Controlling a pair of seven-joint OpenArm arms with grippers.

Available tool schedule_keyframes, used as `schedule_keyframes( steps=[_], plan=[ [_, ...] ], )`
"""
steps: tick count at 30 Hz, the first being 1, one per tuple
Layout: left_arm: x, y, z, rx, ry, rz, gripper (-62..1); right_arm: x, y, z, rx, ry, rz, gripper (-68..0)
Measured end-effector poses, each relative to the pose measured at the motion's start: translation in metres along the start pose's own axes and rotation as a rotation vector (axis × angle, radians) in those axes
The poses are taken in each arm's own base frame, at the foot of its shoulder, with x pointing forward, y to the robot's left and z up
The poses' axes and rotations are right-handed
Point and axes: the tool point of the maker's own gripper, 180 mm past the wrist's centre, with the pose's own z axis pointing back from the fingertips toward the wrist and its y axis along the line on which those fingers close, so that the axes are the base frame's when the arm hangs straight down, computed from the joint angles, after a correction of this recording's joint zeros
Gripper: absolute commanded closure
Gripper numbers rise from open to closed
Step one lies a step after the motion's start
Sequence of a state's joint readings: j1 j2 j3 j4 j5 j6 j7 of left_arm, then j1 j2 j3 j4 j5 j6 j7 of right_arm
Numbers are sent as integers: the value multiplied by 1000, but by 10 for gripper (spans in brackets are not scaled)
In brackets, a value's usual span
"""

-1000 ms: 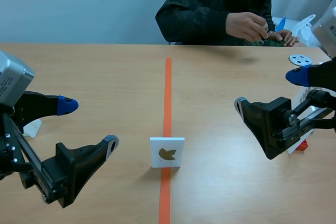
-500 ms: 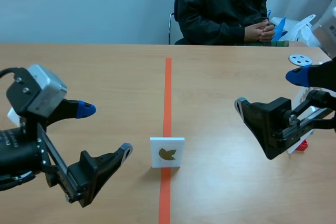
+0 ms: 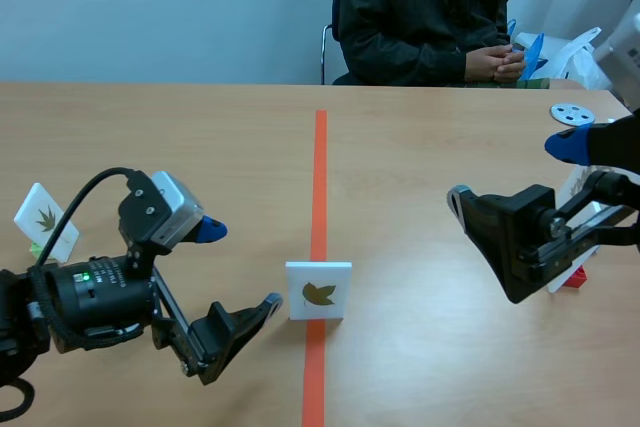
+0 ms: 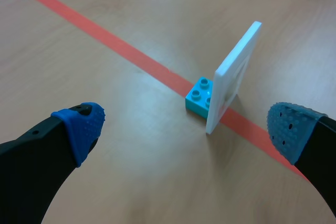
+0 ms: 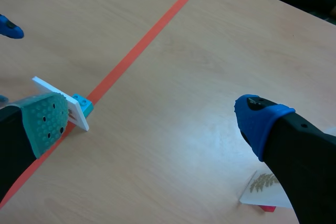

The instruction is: Sort the leaf by its shape. The table is split by an orange tape line. A compound leaf with several leaflets goes to the left side, a simple leaf with one blade goes to the right side. Return to the home posture when a red brick is placed on the table.

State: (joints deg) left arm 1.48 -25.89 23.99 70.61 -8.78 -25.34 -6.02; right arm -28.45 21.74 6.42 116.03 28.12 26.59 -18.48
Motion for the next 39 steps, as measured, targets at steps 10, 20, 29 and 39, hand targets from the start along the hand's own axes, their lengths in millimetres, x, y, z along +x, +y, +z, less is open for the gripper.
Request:
schedule_keyframes(
  steps=[10, 20, 29, 39],
  plan=[
    [-6, -11, -31, -75, -6, -10, -623, 0, 0, 0, 0, 0, 0, -679],
    [-21, -28, -46, -123, 12, -20, -623, 0, 0, 0, 0, 0, 0, -679],
    [-16, -29, -57, -126, -1, -25, -623, 0, 0, 0, 0, 0, 0, -679],
    [-18, -36, -58, -148, 6, -30, -461, 0, 0, 0, 0, 0, 0, -679]
  ],
)
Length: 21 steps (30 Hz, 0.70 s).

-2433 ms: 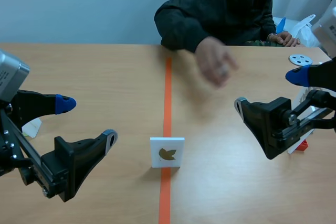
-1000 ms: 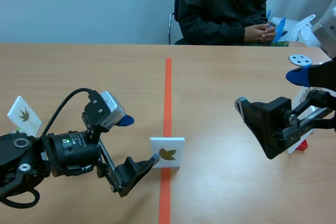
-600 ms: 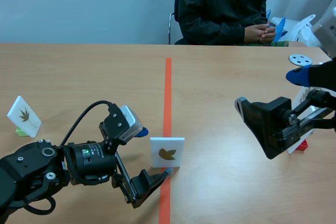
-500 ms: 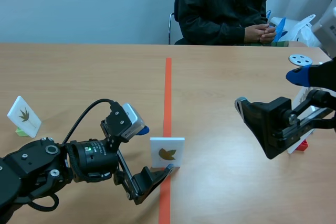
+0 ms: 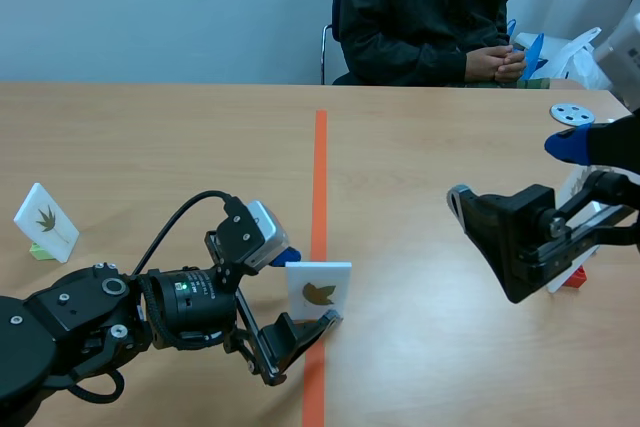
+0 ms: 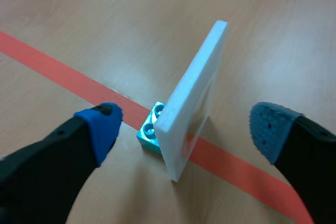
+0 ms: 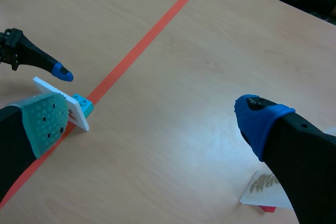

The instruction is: Sort the leaf by its shape. The table is split by an orange tape line. A compound leaf with several leaflets goes to the left side, a simple leaf with one blade goes to the right side. Return to the home posture when a red brick is placed on the table.

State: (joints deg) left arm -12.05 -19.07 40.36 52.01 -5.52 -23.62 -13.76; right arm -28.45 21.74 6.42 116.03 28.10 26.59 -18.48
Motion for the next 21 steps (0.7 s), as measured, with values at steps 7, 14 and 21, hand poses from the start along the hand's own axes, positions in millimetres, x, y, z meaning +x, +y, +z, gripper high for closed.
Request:
schedule_keyframes(
  steps=[7, 14, 21],
  plan=[
    [-5, -2, 0, -5, 24, -1, -291, 0, 0, 0, 0, 0, 0, -679],
    [-5, -2, 0, -5, 25, -1, -153, 0, 0, 0, 0, 0, 0, -679],
    [-5, -2, 0, -5, 28, -2, -100, 0, 0, 0, 0, 0, 0, -679]
  ],
)
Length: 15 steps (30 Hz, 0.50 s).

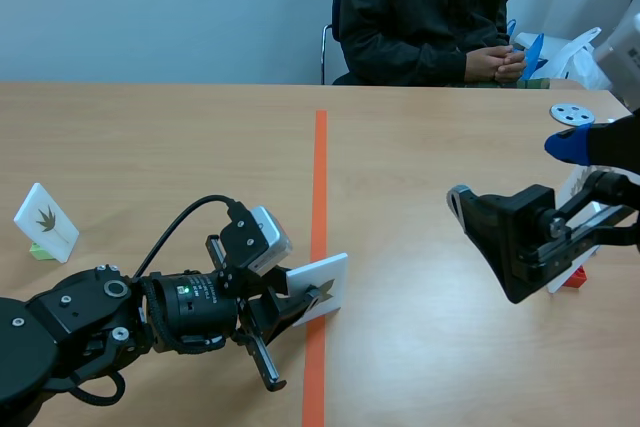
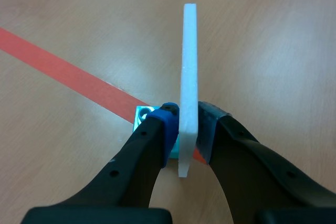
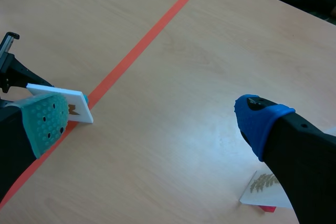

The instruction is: Sort the leaf by its shape. The table is split by an orange tape line. A compound leaf with several leaflets goes to the left side, a simple leaf with one blade goes to the right side. Return to the home posture when a red brick is placed on the table.

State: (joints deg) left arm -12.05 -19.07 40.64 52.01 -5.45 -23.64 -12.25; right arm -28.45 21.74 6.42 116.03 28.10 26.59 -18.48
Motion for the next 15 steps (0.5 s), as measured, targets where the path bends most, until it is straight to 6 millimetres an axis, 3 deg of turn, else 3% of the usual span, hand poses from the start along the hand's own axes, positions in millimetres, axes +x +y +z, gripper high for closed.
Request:
schedule_keyframes(
  steps=[4, 7, 11, 15],
  plan=[
    [3, 1, 0, 4, -13, 19, -98, 0, 0, 0, 0, 0, 0, -679],
    [8, 0, -1, 5, -3, 44, -37, 0, 0, 0, 0, 0, 0, -679],
    [37, 0, 2, 1, -58, 38, -40, 0, 0, 0, 0, 0, 0, -679],
    [64, 12, 15, 51, -115, 43, -40, 0, 0, 0, 0, 0, 0, -679]
  ],
)
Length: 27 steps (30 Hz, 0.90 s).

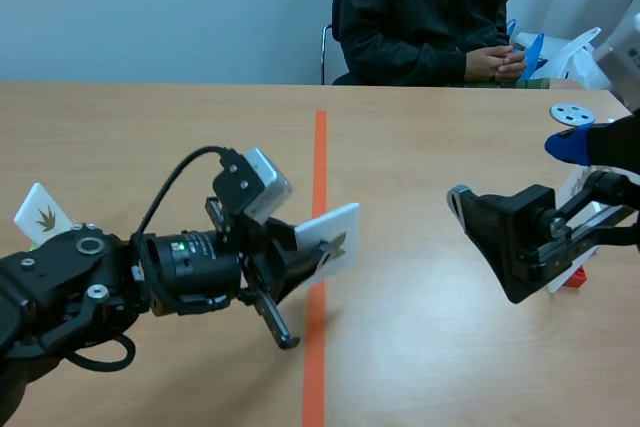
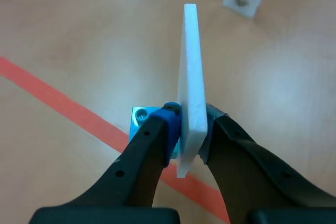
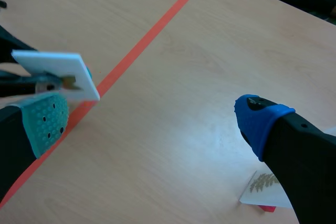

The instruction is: Sort the leaf by its shape. The table is split by an orange tape line. A compound leaf with several leaflets goes to the left side, a simple leaf with one blade goes to the right side. Return to the home posture when a red brick is placed on the table.

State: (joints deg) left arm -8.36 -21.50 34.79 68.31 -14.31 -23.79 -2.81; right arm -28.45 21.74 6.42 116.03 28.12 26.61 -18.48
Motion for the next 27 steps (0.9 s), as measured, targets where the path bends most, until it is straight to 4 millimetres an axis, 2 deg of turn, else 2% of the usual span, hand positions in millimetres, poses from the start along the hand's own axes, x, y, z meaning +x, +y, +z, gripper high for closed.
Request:
schedule_keyframes(
  steps=[3, 13, 20, 27],
  plan=[
    [12, 14, 15, 66, -23, 6, -40, 0, 0, 0, 0, 0, 0, -679],
    [15, 66, 95, 350, -89, 176, -40, 0, 0, 0, 0, 0, 0, -679],
    [-1, 90, 153, 520, -77, 229, -40, 0, 0, 0, 0, 0, 0, -679],
    [-12, 114, 197, 696, -101, 298, -40, 0, 0, 0, 0, 0, 0, -679]
  ],
)
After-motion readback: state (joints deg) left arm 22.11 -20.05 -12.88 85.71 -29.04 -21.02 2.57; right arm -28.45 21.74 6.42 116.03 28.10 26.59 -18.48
